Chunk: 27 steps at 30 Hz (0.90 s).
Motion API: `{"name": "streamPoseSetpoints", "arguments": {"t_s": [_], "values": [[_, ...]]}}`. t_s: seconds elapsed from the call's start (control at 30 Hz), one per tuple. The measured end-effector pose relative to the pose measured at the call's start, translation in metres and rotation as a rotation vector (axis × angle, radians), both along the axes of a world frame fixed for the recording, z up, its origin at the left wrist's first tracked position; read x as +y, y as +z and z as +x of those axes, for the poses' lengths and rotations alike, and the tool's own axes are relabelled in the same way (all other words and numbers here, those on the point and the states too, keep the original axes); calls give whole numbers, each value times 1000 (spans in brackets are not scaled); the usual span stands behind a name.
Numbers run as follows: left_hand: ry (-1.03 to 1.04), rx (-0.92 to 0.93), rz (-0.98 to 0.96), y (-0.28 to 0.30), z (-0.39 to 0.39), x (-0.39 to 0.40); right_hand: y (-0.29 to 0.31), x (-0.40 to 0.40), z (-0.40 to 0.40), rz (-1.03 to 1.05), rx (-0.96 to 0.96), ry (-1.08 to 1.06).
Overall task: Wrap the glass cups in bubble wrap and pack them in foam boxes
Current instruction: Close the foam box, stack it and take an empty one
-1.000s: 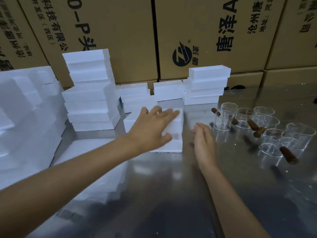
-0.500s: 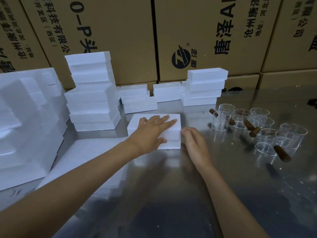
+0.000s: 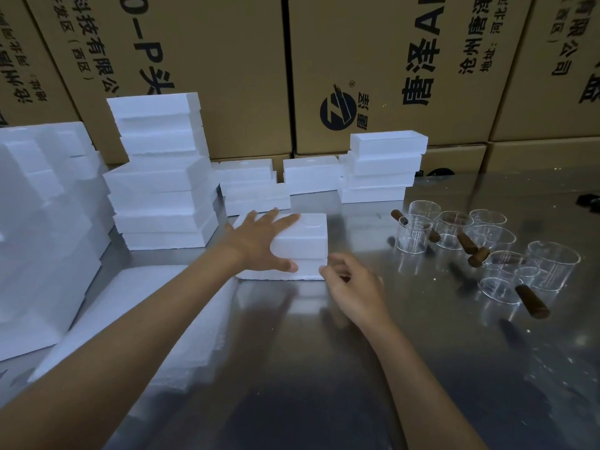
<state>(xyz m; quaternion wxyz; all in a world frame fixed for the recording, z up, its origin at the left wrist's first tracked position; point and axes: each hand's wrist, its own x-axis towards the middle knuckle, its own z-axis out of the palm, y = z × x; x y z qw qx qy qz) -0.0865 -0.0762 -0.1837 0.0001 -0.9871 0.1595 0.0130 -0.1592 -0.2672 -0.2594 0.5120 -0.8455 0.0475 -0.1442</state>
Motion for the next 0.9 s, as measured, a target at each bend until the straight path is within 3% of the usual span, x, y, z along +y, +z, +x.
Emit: {"name": "streamPoseSetpoints", "arguments": {"t_s": [0.33, 0.57, 0.63, 0.77, 0.9], "values": [[30, -99, 36, -8, 47, 17, -2, 0, -1, -137, -12, 0], [79, -68, 0, 2, 76, 55, -3, -1, 4, -92, 0, -17], [97, -74, 8, 4, 79, 61, -1, -1, 7, -30, 26, -10], [150, -54, 96, 8, 84, 51, 4, -10, 13, 348, 23, -40], [34, -203, -38, 18, 82, 9, 3, -22, 19, 485, -66, -204]]}}
